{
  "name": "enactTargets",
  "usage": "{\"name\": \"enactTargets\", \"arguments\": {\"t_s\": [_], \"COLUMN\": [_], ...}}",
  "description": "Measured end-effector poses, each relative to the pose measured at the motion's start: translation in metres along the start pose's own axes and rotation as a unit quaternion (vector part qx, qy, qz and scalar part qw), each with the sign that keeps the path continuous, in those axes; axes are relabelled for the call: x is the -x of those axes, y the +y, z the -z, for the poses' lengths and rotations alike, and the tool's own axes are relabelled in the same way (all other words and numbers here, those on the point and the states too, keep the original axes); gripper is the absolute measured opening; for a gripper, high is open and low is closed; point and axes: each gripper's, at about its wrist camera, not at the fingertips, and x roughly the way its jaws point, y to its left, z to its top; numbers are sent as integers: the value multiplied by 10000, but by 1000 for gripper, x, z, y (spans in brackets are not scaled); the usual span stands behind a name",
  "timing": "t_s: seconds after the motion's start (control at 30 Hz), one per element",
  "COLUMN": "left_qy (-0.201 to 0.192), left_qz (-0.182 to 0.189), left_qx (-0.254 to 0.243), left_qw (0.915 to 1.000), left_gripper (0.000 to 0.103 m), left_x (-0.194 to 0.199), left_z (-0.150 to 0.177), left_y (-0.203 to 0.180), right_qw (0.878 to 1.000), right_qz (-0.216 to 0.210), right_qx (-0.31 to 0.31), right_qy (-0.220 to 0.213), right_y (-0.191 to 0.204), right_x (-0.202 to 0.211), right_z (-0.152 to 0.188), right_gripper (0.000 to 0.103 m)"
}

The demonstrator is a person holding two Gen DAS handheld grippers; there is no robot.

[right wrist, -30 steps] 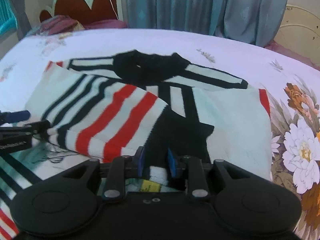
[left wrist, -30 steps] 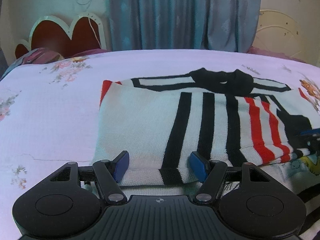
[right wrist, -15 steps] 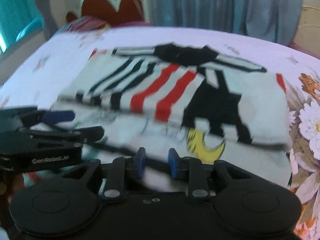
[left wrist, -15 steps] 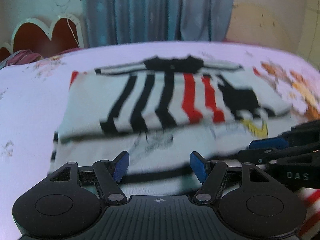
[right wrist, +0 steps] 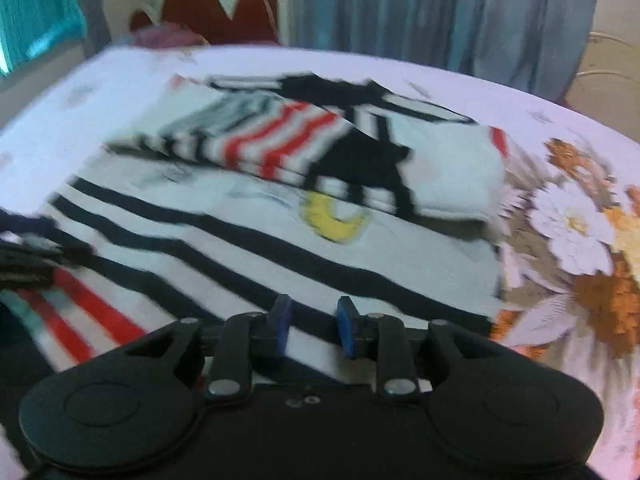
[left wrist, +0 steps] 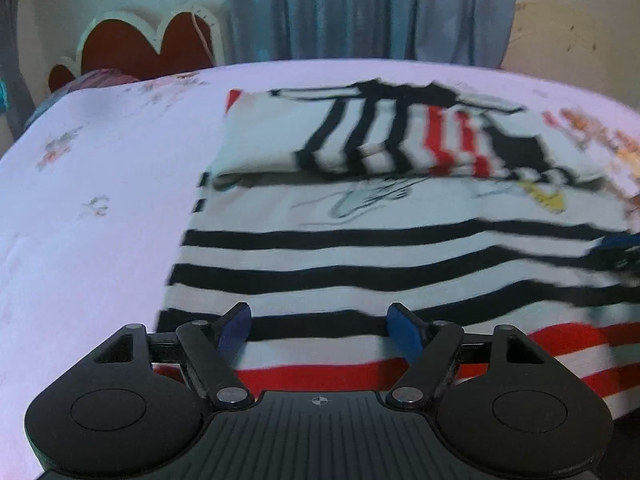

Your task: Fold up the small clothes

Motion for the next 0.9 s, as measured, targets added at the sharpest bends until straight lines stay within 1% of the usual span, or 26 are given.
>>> {"name": "enactTargets", "arguments": {"t_s": [0.07,0.13,0.2,0.27,0.3,0.4,0.53,0.63,0.73,0.83,0.9], "left_qy": [-82,-94,-36,89,112,56,36,57,72,55,72], "left_qz": [203,375,472,448,484,573,633,644,651,659,647], "left_qx": [-151,-335,-485,-643,-644,-576,-493,-479,-474,-427,-370], "left_qw": [9996,9987,9977,9969,9967,9967,9968,9968,9967,9969,9972], "left_gripper": [74,74,74,74,74,74,74,74,74,74,75], "left_x": [8,11,11,9,9,16,28,33,40,48,52], "left_z": [0,2,6,15,21,32,44,47,50,53,55], "left_y": [-13,-26,-33,-32,-25,-5,12,17,19,24,29], "right_qw": [9998,9990,9989,9990,9992,9995,9975,9954,9942,9943,9945], "right_qz": [-184,-430,-457,-360,-256,154,591,808,855,690,652], "right_qx": [-32,-72,63,164,156,119,-192,-388,-592,-807,-817], "right_qy": [-44,18,59,194,256,261,329,352,266,53,90], "right_y": [12,30,47,57,58,53,40,40,49,64,73], "right_x": [4,5,5,2,2,10,25,37,48,62,65], "right_z": [-1,0,6,13,19,35,50,60,67,69,73], "right_gripper": [27,25,25,24,24,24,24,26,29,31,31]}}
